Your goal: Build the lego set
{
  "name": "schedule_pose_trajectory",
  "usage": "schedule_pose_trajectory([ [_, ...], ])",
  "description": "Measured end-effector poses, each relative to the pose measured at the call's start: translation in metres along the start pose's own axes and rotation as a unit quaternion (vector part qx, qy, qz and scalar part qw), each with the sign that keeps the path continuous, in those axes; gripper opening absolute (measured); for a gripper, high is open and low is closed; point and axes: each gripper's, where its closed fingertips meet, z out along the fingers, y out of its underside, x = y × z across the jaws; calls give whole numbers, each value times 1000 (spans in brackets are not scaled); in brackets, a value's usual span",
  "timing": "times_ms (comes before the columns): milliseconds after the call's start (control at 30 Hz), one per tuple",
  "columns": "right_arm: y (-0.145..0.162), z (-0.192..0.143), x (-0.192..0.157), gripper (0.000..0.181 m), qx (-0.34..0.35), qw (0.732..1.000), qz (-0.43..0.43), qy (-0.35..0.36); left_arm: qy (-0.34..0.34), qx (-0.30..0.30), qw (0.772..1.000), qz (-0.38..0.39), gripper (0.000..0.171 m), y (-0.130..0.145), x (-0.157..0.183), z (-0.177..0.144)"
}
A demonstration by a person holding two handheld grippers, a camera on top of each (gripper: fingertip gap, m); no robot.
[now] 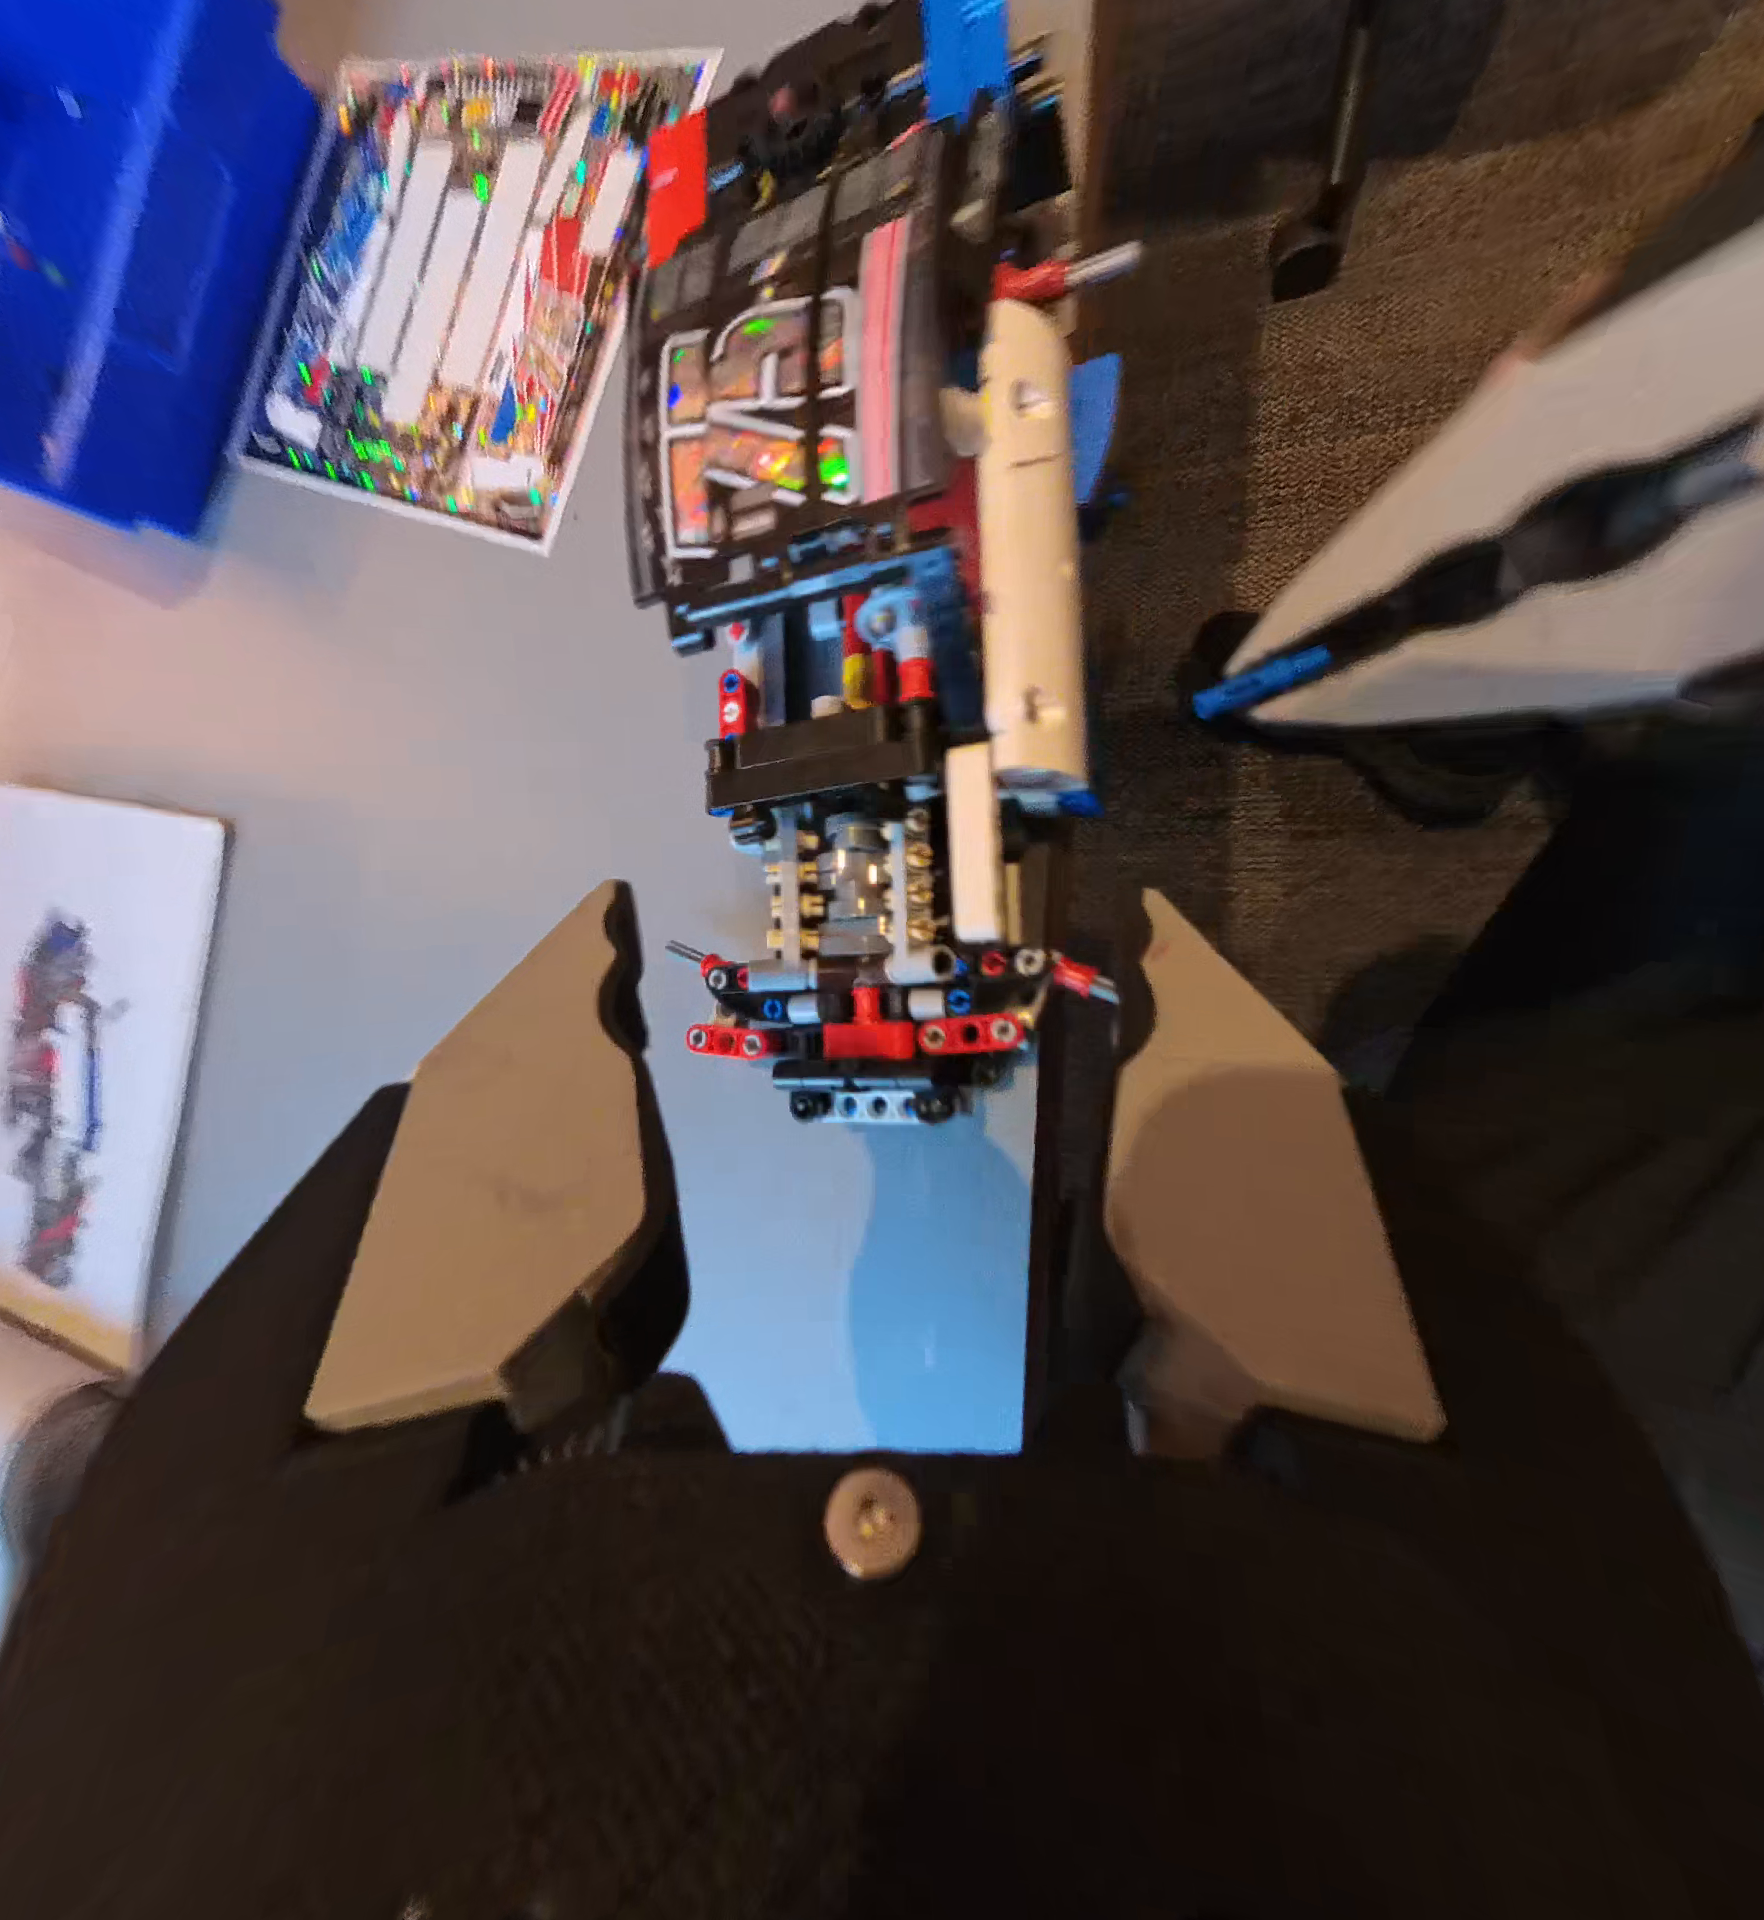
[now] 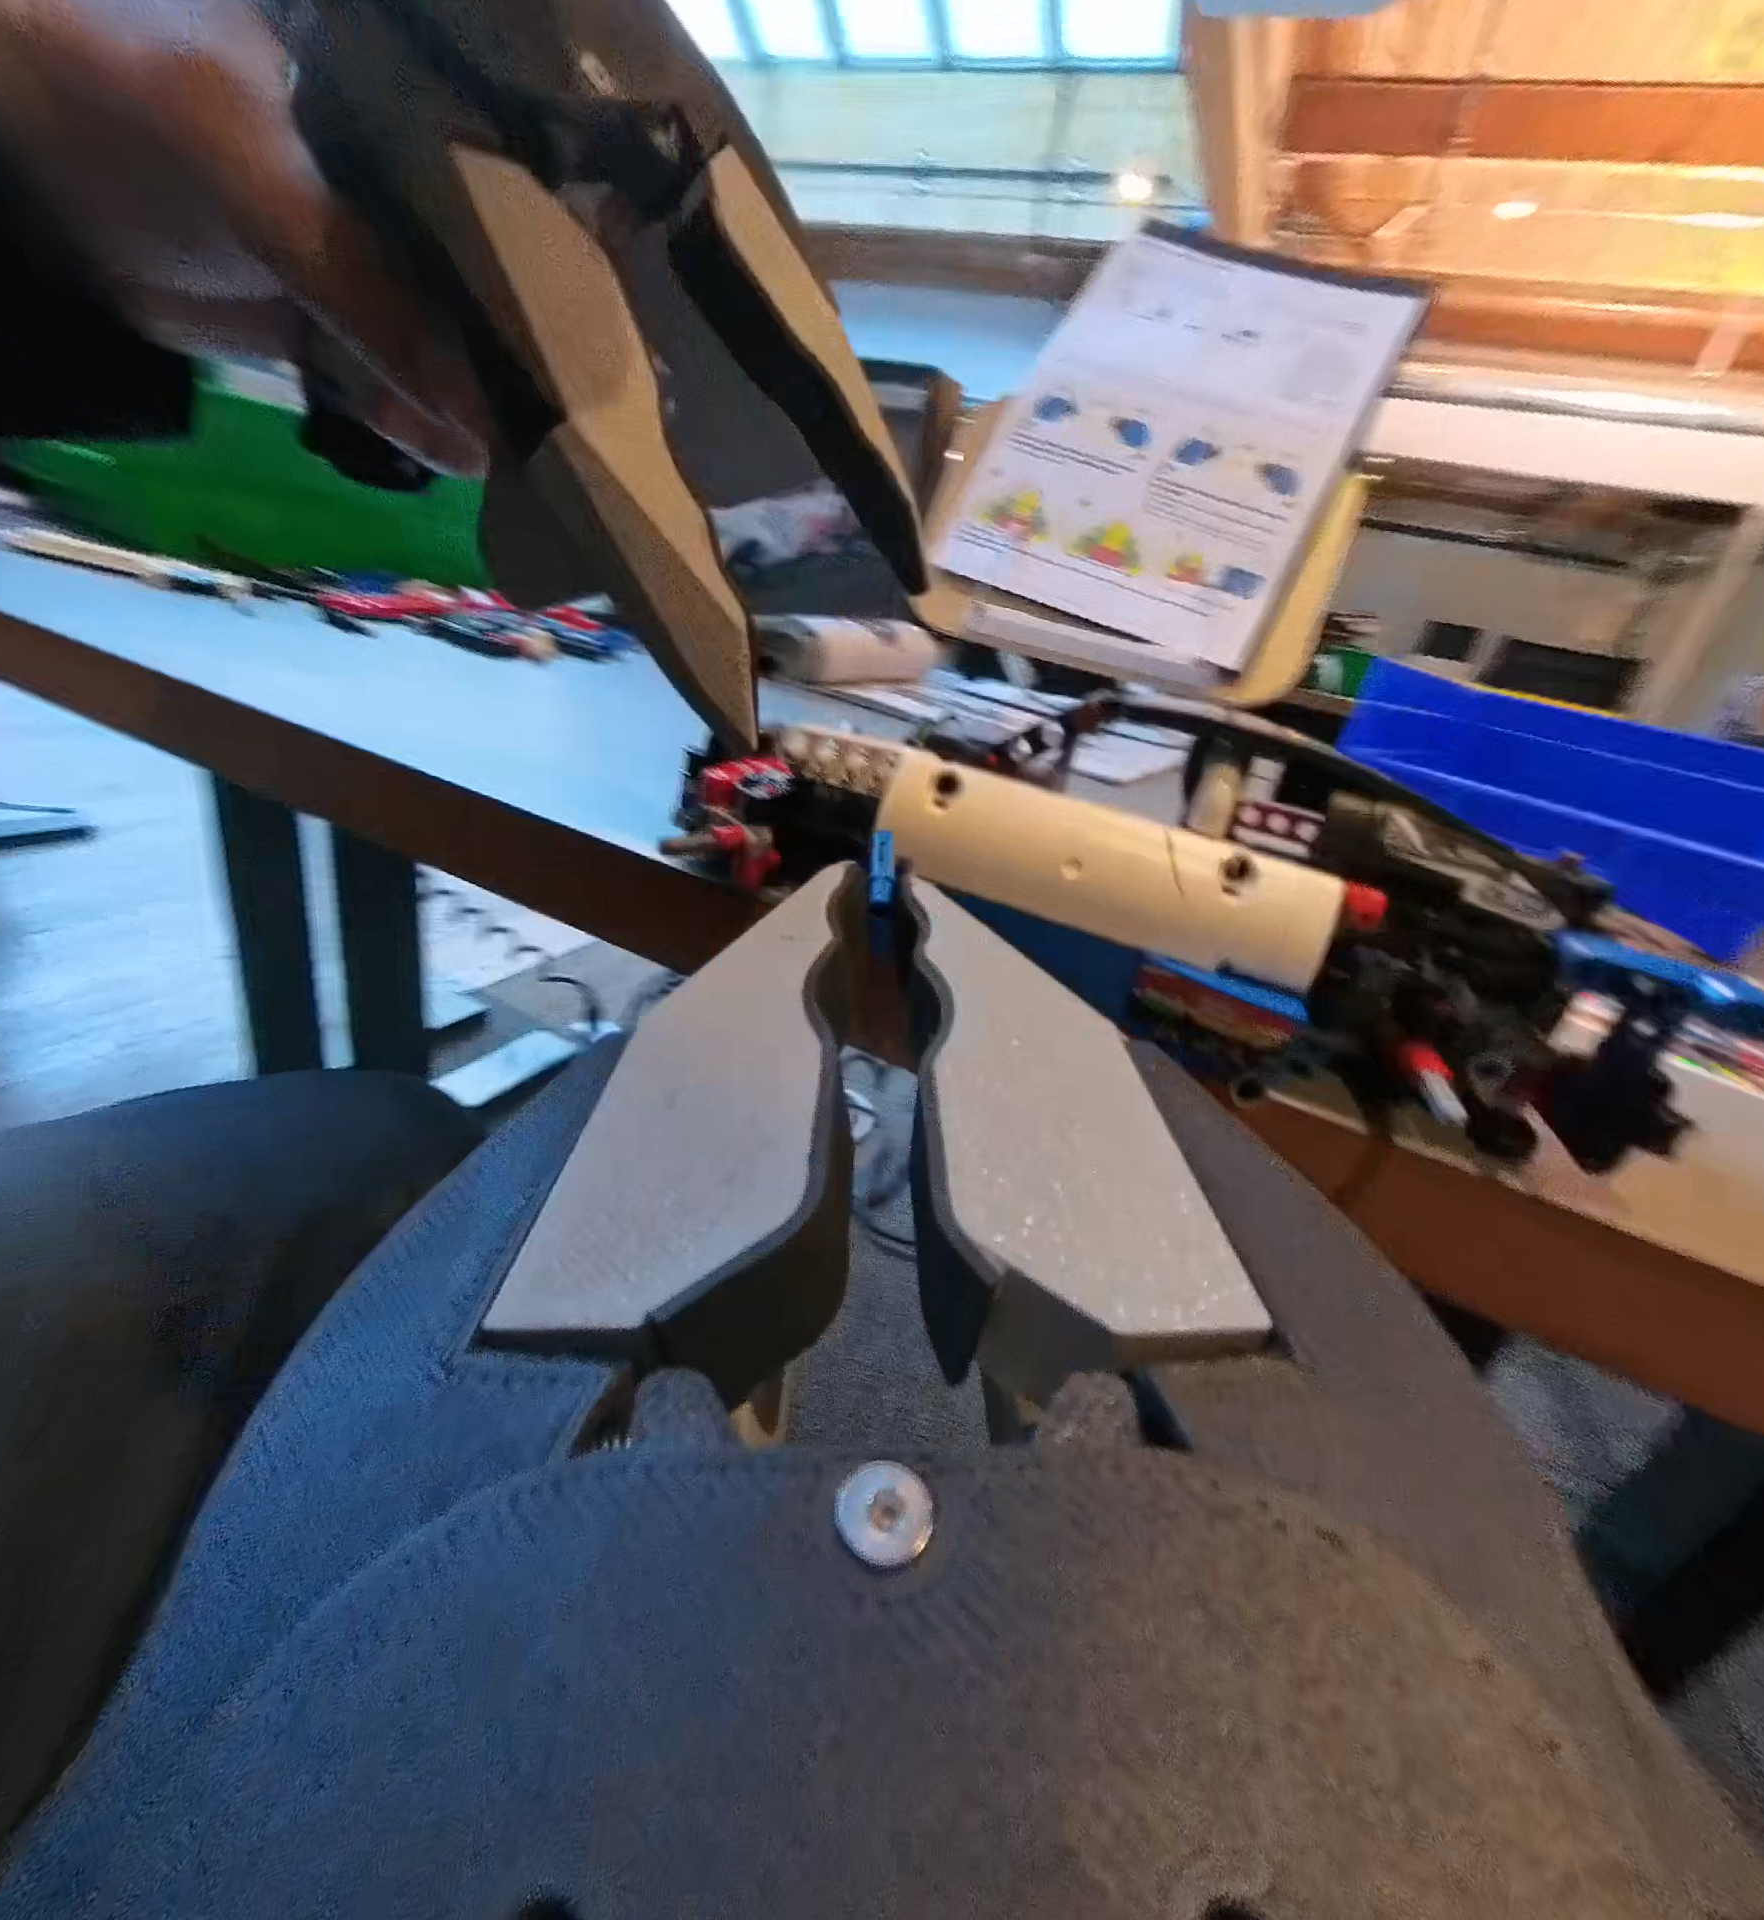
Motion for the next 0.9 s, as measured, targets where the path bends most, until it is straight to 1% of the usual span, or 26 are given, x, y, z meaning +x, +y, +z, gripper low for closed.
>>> schedule_pose_trajectory([
  [67,-6,0,-5,2,-3,998,28,-64,-12,19,998,60,73,-5,13,-13],
  [133,-12,-2,-6,2,-2,995,38,-93,-27,32,992,123,56,-11,28,-19],
  [200,-18,-3,-13,2,3,993,31,-115,-55,44,978,197,34,-16,40,-19],
  [233,-20,-4,-17,2,4,992,30,-126,-74,49,969,233,28,-19,43,-18],
  [300,-24,-4,-22,2,4,990,35,-139,-91,60,955,277,24,-23,51,-16],
  [500,-28,-7,-28,3,2,986,31,-162,-106,70,928,351,17,-23,67,-14],
  [600,-32,-9,-30,2,9,984,33,-174,-115,74,916,378,5,-24,72,-13],
  [633,-32,-9,-30,2,9,984,32,-176,-117,76,914,382,3,-24,74,-13],
  [800,-30,-10,-32,2,8,980,47,-193,-123,75,906,399,1,-22,76,-10],
  [900,-28,-10,-32,3,5,979,50,-198,-117,67,907,399,2,-20,75,-9],
])
